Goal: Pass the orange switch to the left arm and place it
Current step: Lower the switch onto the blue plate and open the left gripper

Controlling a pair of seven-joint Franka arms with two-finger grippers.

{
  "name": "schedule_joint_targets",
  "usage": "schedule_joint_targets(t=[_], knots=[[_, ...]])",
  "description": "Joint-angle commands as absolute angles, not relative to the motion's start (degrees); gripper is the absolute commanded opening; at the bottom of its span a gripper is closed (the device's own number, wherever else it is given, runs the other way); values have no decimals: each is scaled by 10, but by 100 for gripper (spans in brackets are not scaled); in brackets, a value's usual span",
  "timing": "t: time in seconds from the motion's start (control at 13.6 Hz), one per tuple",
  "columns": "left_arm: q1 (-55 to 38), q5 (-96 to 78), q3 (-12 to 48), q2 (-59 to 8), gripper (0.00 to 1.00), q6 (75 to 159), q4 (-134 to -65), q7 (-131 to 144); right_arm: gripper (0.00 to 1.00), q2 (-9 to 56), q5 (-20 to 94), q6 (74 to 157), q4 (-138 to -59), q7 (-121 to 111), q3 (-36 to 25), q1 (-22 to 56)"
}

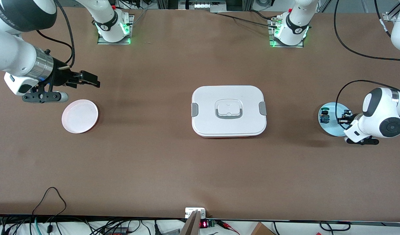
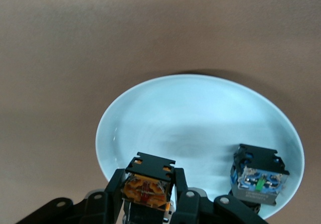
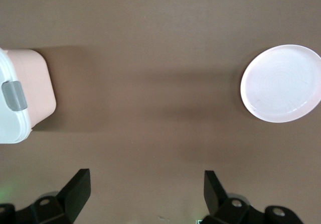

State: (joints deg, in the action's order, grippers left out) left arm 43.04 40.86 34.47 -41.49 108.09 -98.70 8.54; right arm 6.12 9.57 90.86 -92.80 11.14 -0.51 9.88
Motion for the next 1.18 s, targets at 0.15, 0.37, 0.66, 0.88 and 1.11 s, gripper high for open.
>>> schedule_joint_targets(t=[0.15, 0.37, 0.66, 0.88, 1.11], knots=[[437, 434, 348, -428, 19, 1098, -991, 73, 100, 62, -98, 918, -928, 113, -4, 94], [438, 456, 349, -438, 36, 1099, -991, 73, 100, 65, -105, 931, -927, 114, -6, 47], [439, 456, 349, -443, 85, 1098, -988, 73, 100, 66, -65, 929, -931, 113, -9, 19], [448, 427, 353, -437, 100, 1093, -980, 57, 100, 64, -19, 930, -936, 92, -49, 25], [447, 417, 366, -397, 100, 1090, -980, 12, 100, 65, -11, 936, -939, 33, -78, 36]])
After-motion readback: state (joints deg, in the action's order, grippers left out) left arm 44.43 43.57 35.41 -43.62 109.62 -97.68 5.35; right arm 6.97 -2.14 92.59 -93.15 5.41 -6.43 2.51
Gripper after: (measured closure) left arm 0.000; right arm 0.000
